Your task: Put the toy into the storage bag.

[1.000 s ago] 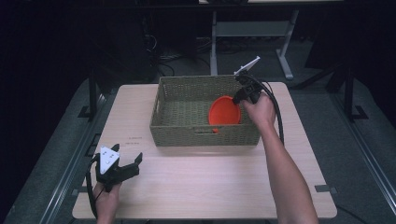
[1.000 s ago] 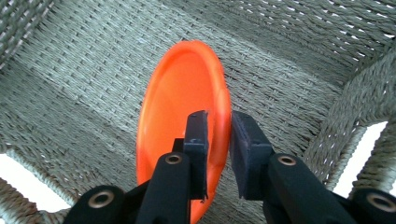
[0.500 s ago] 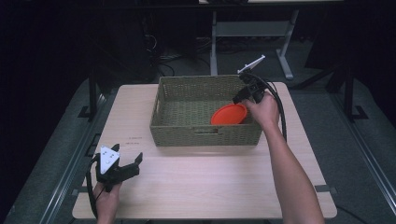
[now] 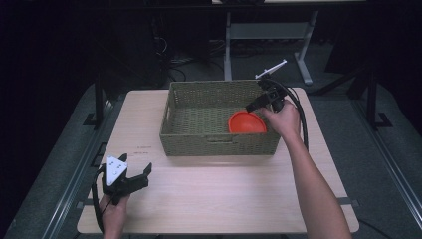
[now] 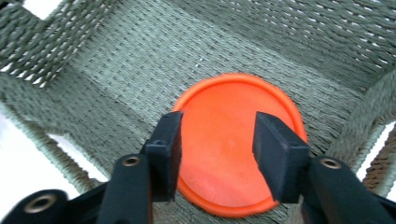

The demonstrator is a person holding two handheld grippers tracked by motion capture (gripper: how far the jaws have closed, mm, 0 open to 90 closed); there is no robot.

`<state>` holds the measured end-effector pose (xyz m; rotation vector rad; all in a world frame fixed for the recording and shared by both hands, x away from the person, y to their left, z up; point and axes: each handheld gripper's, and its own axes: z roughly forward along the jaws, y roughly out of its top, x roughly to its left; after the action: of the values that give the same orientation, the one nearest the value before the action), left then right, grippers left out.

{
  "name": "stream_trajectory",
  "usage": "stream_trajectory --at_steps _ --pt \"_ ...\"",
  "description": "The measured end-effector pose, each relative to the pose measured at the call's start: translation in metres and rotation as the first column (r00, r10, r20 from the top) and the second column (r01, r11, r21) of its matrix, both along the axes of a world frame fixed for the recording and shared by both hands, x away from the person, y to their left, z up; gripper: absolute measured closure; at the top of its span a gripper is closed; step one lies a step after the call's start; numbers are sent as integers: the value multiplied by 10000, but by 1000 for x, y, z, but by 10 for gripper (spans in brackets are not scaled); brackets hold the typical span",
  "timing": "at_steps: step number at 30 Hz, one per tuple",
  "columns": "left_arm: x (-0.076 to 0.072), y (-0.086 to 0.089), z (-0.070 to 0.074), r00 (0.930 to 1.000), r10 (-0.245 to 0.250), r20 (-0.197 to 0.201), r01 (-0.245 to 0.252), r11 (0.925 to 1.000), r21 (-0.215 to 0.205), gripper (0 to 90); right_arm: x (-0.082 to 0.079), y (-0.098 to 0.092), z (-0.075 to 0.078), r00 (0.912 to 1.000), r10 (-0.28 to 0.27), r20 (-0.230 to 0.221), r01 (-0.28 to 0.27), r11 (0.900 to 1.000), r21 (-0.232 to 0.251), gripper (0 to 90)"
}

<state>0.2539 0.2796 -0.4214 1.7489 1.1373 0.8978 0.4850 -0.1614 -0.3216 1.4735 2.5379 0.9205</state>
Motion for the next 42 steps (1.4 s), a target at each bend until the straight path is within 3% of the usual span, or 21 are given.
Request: stream_trajectory --at_steps 10,19,42 --pt "0 -1 -1 9999 -104 -60 105 9999 133 128 -10 -3 6 9994 321 96 -324 9988 371 398" --pt "-1 -1 0 10000 -38 10 38 10000 22 128 -14 -12 1 9985 556 -15 -554 9972 499 320" --pt "-1 -2 0 10000 -67 1 67 9999 104 128 -38 -31 16 9964 786 327 -821 9885 1270 274"
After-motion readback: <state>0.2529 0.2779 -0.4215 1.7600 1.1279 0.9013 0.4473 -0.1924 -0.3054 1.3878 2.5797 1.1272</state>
